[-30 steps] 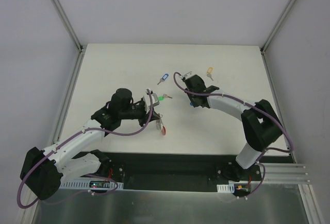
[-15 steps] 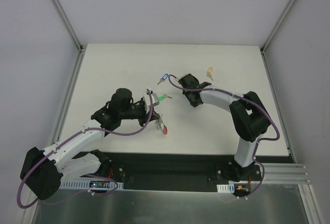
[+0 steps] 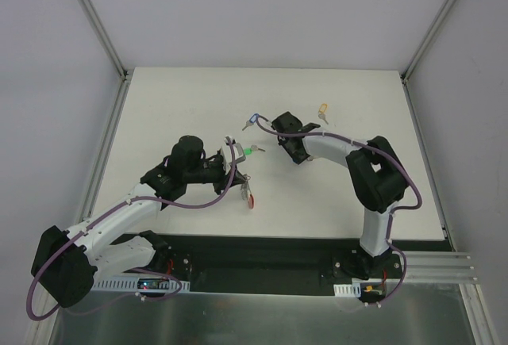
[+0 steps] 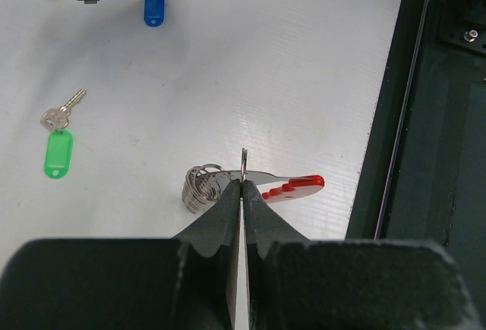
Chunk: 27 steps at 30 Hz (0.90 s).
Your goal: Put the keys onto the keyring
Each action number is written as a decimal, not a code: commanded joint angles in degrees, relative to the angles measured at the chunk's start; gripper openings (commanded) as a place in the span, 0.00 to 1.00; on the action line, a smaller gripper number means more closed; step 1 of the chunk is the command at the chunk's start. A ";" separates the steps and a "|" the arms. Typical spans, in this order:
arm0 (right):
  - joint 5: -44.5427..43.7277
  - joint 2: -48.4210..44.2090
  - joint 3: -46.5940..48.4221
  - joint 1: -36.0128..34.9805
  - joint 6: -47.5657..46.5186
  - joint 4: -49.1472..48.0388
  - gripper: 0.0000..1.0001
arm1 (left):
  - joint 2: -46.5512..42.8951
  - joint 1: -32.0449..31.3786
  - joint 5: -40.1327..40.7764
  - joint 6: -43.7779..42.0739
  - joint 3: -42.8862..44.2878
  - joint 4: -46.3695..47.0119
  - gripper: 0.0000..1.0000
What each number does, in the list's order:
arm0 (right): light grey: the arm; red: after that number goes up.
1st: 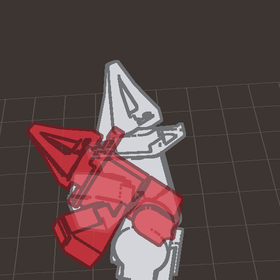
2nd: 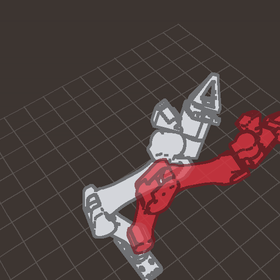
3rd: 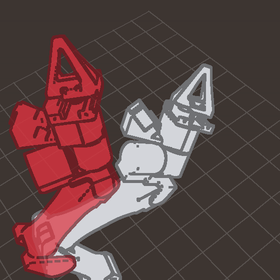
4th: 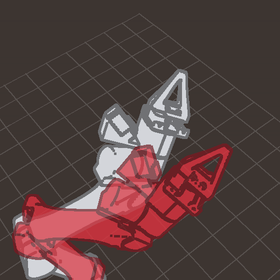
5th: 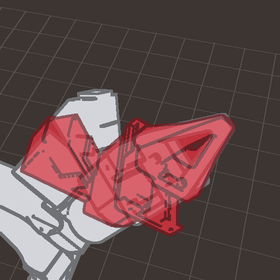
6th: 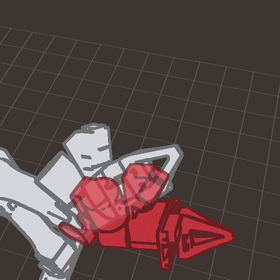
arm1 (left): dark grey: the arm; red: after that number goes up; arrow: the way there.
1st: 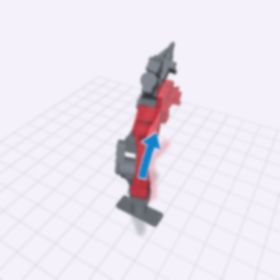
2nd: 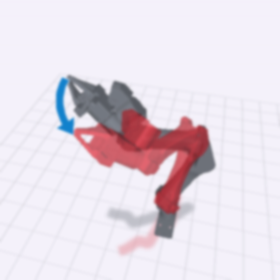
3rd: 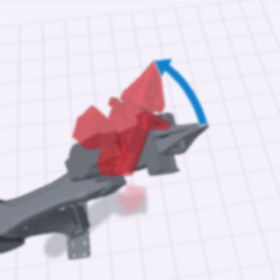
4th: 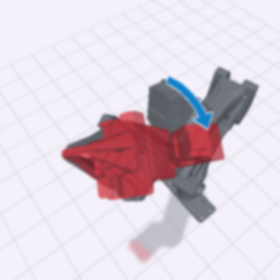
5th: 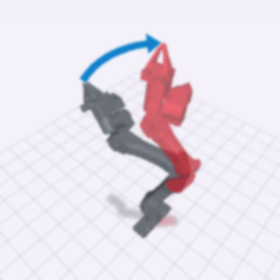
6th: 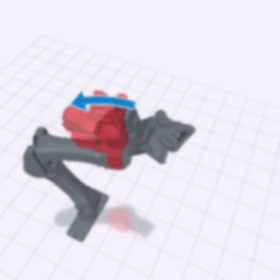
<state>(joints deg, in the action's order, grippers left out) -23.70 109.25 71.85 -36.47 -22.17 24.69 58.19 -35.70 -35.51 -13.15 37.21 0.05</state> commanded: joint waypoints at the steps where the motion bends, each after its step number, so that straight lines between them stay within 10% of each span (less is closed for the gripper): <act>1: -1.61 1.05 2.76 0.08 -1.29 2.47 0.26 | 0.25 -0.60 -0.09 -0.74 2.34 1.09 0.00; 27: -1.87 -4.39 0.49 -0.53 -1.82 2.56 0.01 | -0.10 -0.68 -0.09 -0.83 2.52 0.82 0.00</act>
<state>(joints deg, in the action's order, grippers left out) -24.86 111.04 73.52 -36.56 -23.46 26.39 58.54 -35.70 -35.46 -13.15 37.47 0.08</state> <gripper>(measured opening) 0.018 0.006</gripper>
